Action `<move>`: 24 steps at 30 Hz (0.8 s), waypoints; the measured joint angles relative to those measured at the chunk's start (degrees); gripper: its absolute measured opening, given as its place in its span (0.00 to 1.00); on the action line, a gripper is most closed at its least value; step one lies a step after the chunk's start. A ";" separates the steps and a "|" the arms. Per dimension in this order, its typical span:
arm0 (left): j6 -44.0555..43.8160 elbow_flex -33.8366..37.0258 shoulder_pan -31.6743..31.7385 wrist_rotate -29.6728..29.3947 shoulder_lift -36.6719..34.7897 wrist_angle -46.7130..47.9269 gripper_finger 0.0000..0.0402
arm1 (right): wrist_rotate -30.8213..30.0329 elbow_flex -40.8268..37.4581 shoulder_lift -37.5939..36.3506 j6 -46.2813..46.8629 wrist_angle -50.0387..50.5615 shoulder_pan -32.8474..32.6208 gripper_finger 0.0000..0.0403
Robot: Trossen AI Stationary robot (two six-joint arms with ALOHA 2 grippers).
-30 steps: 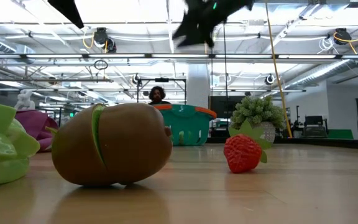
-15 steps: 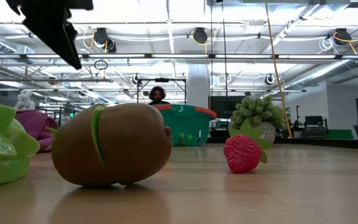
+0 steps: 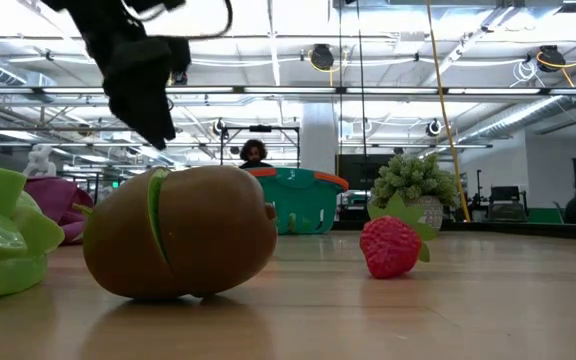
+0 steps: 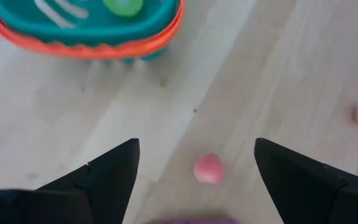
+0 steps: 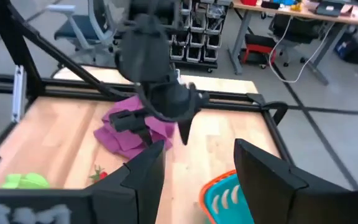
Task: Pick and placing Produce into tupperware
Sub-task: Put the top lychee into the blue basket
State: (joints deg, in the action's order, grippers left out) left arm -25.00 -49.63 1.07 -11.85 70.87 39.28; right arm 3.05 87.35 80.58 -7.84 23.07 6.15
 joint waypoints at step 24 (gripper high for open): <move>-5.33 -0.05 -0.10 9.79 12.65 -0.36 0.81 | 0.02 0.00 -0.04 5.07 0.02 -0.24 0.45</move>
State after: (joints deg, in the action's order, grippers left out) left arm -30.33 -49.67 0.97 -2.06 83.52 38.92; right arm 3.07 87.35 80.53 -2.76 23.09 5.91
